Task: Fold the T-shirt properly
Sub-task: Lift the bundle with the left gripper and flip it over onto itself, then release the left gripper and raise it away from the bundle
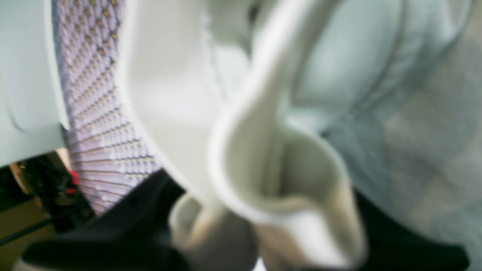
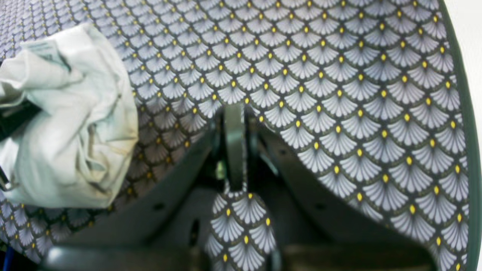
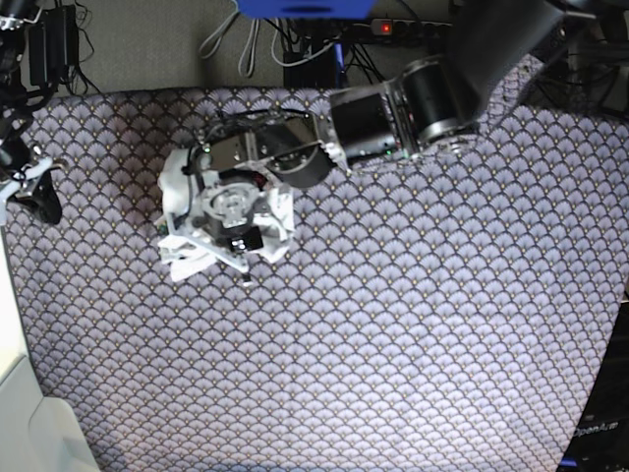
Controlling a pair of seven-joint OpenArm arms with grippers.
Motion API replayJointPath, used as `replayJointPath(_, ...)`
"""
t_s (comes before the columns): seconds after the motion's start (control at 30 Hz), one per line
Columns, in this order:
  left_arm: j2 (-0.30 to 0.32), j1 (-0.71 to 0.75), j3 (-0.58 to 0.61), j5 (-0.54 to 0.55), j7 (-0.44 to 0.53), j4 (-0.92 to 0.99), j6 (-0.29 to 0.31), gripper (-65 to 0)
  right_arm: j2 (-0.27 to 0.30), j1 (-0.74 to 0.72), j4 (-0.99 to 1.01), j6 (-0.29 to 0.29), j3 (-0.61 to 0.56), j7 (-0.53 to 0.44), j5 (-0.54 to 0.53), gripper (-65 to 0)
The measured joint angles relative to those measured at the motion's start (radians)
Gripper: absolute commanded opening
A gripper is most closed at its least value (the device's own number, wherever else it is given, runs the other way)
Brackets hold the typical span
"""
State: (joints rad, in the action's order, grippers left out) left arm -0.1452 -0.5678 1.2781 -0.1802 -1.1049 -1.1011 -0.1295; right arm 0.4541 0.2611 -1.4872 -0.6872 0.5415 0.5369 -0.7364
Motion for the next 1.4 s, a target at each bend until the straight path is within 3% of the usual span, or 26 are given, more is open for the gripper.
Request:
replayJointPath(0.1,0.000,0.000,0.003,-0.011,0.002,0.000,0.000,-63.3,-0.001,0.000,0.000,0.000,0.000,0.001,0.000,-65.0)
replayJointPath(0.17,0.000,0.000,0.010,-0.017,-0.001,0.000,0.000,-57.2,-0.001,0.000,0.000,0.000,0.000,0.001,0.000,-65.0)
replayJointPath(0.4,0.004,-0.003,0.011,-0.053,-0.016,-0.001,-0.002,-18.2,-0.001,0.000,0.000,0.000,0.000,0.001,0.000,-65.0)
replayJointPath(0.57,0.006,-0.008,0.002,-0.102,-0.019,-0.011,-0.016,-2.2,-0.001,0.000,0.000,0.000,0.000,0.001,0.000,-65.0)
replayJointPath(0.73,0.004,0.033,-0.016,-0.294,-0.018,-0.030,-0.001,-0.8,-0.003,0.000,0.000,0.000,0.000,0.000,-0.001,-65.0)
replayJointPath(0.87,0.006,0.097,-0.177,-0.384,-0.018,-0.151,0.009,-0.8,-0.004,0.000,-0.002,0.000,0.001,0.000,-0.001,-65.0)
replayJointPath(1.17,0.016,0.194,-0.485,-0.394,-0.018,-0.371,0.006,-0.8,-0.003,-0.003,-0.005,0.000,0.001,0.001,0.001,-65.0)
replayJointPath(1.4,0.068,0.344,-0.836,-0.366,-0.031,-0.495,0.002,-0.7,-0.017,-0.008,-0.110,-0.001,-0.091,0.000,-0.002,-65.0)
